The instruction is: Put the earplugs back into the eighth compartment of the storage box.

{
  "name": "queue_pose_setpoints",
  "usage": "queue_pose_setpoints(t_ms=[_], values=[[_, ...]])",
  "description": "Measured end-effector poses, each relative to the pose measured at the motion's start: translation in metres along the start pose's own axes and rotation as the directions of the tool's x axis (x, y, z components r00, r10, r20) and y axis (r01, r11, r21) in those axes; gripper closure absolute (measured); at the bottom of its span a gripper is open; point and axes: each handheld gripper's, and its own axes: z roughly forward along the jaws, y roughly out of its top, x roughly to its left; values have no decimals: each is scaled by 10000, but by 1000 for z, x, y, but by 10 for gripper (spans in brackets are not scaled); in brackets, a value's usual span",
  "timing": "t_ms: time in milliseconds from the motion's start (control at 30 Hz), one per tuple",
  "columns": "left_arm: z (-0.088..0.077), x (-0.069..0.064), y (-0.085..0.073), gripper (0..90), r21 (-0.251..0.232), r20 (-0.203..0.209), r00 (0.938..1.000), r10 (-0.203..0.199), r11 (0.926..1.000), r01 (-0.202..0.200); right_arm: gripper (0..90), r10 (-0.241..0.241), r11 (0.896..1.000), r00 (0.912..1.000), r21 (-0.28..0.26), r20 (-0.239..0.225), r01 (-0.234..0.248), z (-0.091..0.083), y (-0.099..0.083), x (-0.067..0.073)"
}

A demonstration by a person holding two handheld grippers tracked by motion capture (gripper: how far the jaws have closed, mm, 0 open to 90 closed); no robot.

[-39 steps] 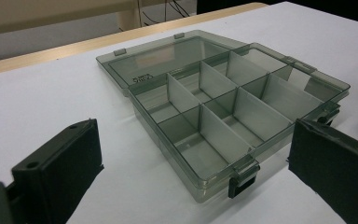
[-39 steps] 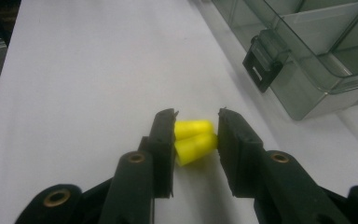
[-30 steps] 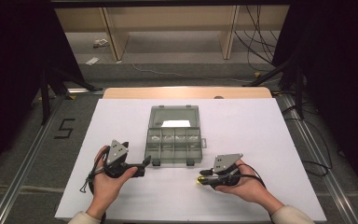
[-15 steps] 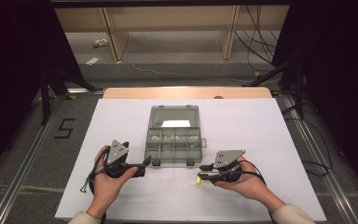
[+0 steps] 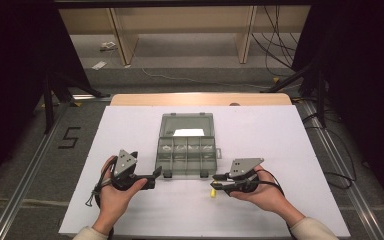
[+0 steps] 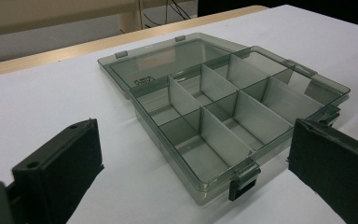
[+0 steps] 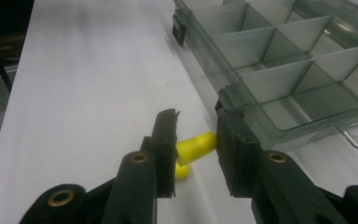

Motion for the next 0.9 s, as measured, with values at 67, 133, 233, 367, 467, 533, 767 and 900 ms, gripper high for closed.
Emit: queue_pose_setpoints(t_ms=[67, 133, 233, 367, 467, 533, 767, 900], values=[[0, 0, 0, 22, -13, -15, 10000, -9, 10000, 9, 698, 23, 9999, 10000, -100, 68, -22, -1, 2, -1], [0, 0, 0, 22, -21, -24, 10000, -9, 10000, 9, 698, 27, 9998, 9999, -195, 147, -24, -2, 4, -3], [0, 1, 0, 24, -4, -4, 10000, -8, 10000, 8, 698, 71, 9995, 9998, -296, 207, -65, -3, 7, -5], [0, 1, 0, 25, -11, 3, 10000, -19, 10000, 19, 699, 84, 9991, 9996, -413, 276, -73, -2, 11, -7], [0, 1, 0, 25, -20, -10, 10000, -23, 10000, 23, 699, 93, 9990, 9994, -432, 325, -79, -2, 12, -8], [0, 1, 0, 25, -26, -32, 10000, -27, 10000, 27, 700, 136, 9987, 9991, -502, 391, -117, -3, 13, -9], [1, 0, 1, 26, -44, -10, 10000, -17, 10000, 17, 703, 185, 9974, 9986, -707, 496, -149, -5, 19, -12], [1, 0, 1, 26, -40, -4, 10000, -19, 10000, 19, 704, 240, 9966, 9981, -798, 566, -195, -6, 22, -15]])
